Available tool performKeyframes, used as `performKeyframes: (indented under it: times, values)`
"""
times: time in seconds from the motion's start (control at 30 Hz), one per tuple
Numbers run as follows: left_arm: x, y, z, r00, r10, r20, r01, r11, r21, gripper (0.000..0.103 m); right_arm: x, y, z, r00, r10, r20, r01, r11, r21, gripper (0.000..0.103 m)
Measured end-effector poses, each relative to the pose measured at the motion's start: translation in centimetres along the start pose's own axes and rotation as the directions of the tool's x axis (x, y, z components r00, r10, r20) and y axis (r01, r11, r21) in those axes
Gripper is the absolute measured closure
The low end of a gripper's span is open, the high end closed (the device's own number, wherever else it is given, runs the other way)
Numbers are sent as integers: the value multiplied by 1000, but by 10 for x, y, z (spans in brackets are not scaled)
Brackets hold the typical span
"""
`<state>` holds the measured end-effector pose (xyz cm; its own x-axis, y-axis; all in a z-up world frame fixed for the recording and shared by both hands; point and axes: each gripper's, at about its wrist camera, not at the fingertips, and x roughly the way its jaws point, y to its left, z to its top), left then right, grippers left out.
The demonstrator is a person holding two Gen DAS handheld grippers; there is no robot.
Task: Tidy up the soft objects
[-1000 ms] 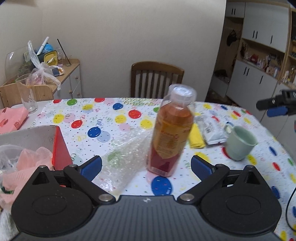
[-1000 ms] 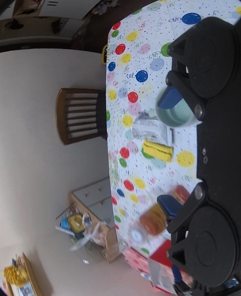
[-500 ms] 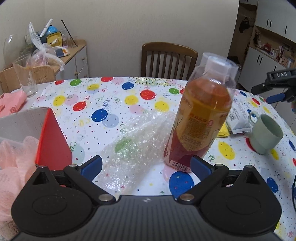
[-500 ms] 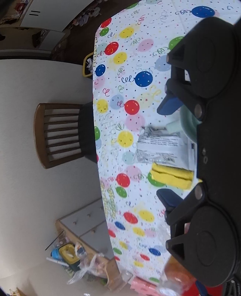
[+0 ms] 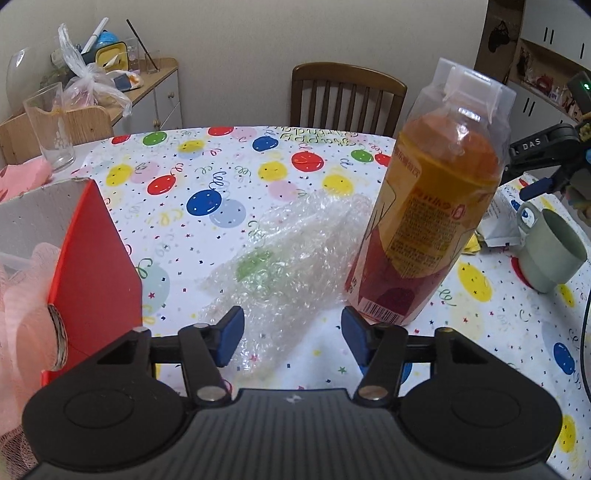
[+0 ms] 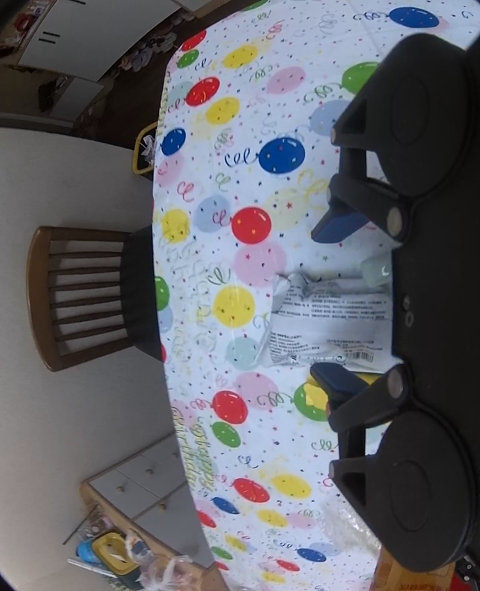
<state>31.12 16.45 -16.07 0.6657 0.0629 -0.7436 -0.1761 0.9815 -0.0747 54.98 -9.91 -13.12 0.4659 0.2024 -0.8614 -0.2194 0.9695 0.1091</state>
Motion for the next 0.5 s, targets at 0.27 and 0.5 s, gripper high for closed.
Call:
performKeyframes:
  times: [0.27,0.5]
  values:
    - [5,4,-2,1000,-15,-16,14,1000,-10,71,19,17,0,1000,-13,-28,11,997,-70,50]
    - [8,6,-4,999,-4,-34,4,1000,-14,92,23,30,-4,998,-57,-17,54,986,-159,69]
